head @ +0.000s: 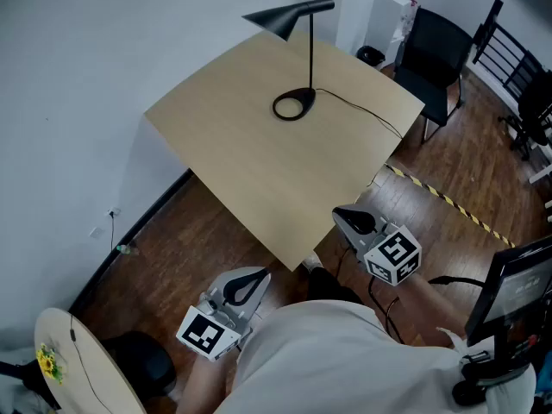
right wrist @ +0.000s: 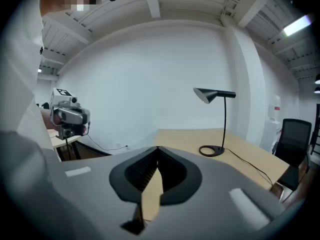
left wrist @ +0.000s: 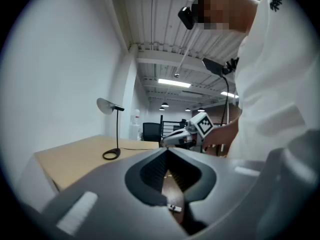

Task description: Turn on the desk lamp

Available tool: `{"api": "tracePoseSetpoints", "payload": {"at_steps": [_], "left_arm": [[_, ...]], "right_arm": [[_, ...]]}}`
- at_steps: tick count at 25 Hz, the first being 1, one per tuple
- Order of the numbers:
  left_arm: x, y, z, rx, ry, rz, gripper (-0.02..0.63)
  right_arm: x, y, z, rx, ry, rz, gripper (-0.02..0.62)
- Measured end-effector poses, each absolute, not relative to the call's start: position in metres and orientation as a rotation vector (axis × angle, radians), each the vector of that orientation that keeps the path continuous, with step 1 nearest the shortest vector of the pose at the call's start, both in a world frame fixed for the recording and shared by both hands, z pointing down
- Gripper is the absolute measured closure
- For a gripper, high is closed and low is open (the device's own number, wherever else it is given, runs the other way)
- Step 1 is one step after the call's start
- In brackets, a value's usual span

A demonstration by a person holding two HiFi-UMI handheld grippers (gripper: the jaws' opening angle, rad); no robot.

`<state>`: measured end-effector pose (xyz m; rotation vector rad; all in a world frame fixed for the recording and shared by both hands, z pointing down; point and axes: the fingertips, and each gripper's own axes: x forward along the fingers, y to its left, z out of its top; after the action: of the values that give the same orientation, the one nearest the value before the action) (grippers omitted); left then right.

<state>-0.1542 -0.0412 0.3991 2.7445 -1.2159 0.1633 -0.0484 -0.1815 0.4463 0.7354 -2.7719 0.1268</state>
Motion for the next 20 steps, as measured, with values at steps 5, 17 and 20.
{"api": "tracePoseSetpoints", "payload": {"at_steps": [5, 17, 20], "left_arm": [[-0.152, -0.085, 0.392, 2.668, -1.288, 0.188, 0.589], [-0.14, -0.201, 0.394, 2.479, -1.414, 0.239, 0.589], [-0.14, -0.22, 0.4, 2.437, -1.441, 0.251, 0.589]], "right_arm": [[-0.052, -0.263, 0.456, 0.686, -2.742, 0.145, 0.592], [-0.085, -0.488, 0.529, 0.581, -2.658, 0.117, 0.592], [-0.094, -0.53, 0.554, 0.579, -2.63, 0.114, 0.592]]}}
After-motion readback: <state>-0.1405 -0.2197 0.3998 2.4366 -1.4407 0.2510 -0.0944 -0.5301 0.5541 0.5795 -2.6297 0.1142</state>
